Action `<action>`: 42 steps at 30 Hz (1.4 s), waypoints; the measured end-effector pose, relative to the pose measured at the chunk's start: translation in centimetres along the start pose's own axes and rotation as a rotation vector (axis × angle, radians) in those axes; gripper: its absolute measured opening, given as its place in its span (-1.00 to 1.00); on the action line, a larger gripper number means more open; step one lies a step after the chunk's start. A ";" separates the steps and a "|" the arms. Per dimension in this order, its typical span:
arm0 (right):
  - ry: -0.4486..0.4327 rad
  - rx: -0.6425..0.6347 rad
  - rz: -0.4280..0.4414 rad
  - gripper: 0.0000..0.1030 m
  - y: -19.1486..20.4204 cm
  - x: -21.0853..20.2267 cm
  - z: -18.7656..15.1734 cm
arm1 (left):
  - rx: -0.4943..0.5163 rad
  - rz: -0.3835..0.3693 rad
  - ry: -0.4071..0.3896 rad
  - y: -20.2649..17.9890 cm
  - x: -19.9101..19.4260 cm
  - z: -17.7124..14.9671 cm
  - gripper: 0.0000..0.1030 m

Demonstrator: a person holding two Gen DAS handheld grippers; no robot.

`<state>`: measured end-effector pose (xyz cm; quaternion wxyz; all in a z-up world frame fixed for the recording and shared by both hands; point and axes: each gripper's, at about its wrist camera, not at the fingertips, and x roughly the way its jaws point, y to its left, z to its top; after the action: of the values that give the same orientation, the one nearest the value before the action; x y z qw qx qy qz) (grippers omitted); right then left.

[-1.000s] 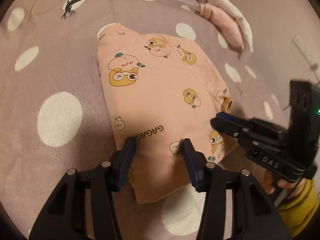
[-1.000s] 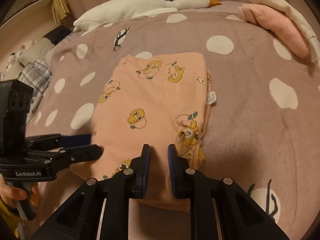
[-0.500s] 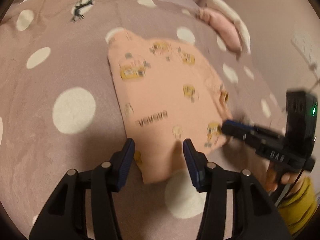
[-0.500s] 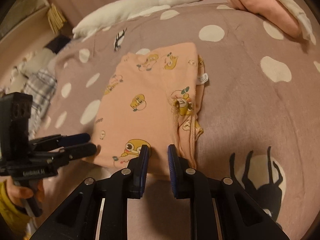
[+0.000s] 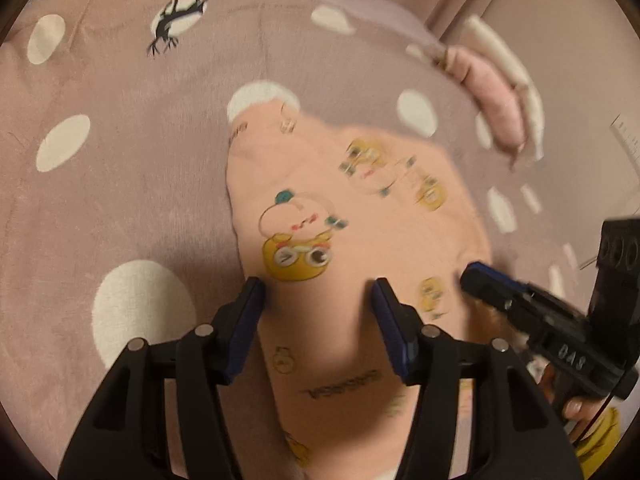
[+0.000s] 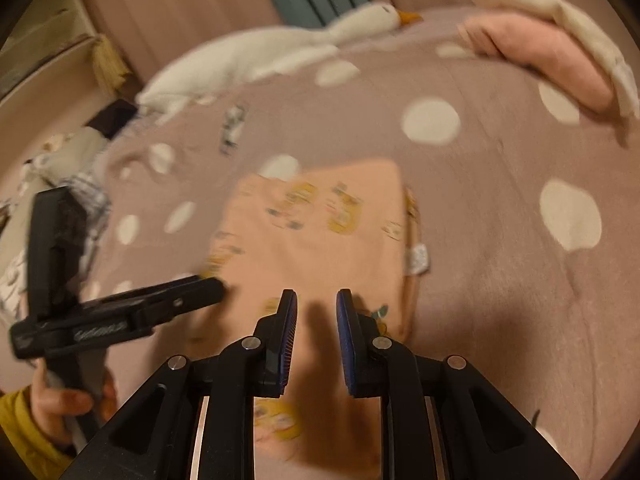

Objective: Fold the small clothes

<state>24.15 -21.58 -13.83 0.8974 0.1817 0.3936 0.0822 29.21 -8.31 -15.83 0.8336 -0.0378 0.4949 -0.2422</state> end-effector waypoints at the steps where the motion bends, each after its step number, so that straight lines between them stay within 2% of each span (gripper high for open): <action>1: 0.016 0.019 -0.011 -0.64 -0.6 0.8 -0.2 | -0.019 -0.009 0.033 0.5 0.8 -0.3 0.32; 4: 0.014 0.046 0.011 -0.64 -1.3 1.0 -0.4 | -0.078 -0.068 0.014 1.6 0.5 -0.5 0.33; 8: 0.018 0.050 0.029 -0.63 -1.4 0.0 -0.2 | -0.108 -0.096 0.013 2.0 -1.0 -0.5 0.33; 9: 0.012 0.057 0.041 -0.57 -1.5 -0.6 -0.2 | -0.127 -0.122 0.006 2.3 -1.5 -0.5 0.33; 11: -0.004 0.084 0.083 -0.24 -2.1 -1.7 -0.3 | -0.192 -0.224 0.011 3.2 -2.3 -0.7 0.36; 12: -0.009 0.103 0.101 0.08 -2.5 -2.2 -0.3 | -0.221 -0.270 0.029 3.7 -2.3 -0.9 0.40; 13: -0.013 0.136 0.117 0.24 -3.2 -2.8 -0.3 | -0.245 -0.296 0.042 4.0 -2.2 -1.0 0.41; 17: 0.001 0.255 0.175 0.24 -6.2 -3.3 -0.3 | -0.306 -0.359 0.087 4.8 -1.5 -1.5 0.41; 19: 0.046 0.325 0.211 0.24 -7.6 -2.4 -0.4 | -0.347 -0.394 0.097 5.1 -1.0 -1.6 0.41; 22: 0.102 0.363 0.244 0.24 -8.0 -0.6 -0.7 | -0.376 -0.425 0.091 5.3 -0.7 -1.4 0.49; 27: 0.129 0.304 0.262 0.24 -6.3 1.4 0.0 | -0.340 -0.405 0.088 4.3 -0.4 -0.7 0.52; 32: 0.153 0.229 0.234 0.24 -4.4 2.9 0.8 | -0.321 -0.392 0.080 3.8 0.1 -0.3 0.57; 38: 0.143 0.224 0.232 0.23 -4.2 3.5 1.1 | -0.316 -0.374 0.072 3.5 0.6 0.1 0.57; 42: 0.135 0.217 0.231 0.14 -4.3 3.6 1.2 | -0.318 -0.372 0.066 3.5 0.9 0.3 0.56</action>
<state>27.51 -24.80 -17.20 0.8287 0.3157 0.4359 0.1536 31.08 -5.65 -17.44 0.7416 -0.2508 0.5385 -0.3116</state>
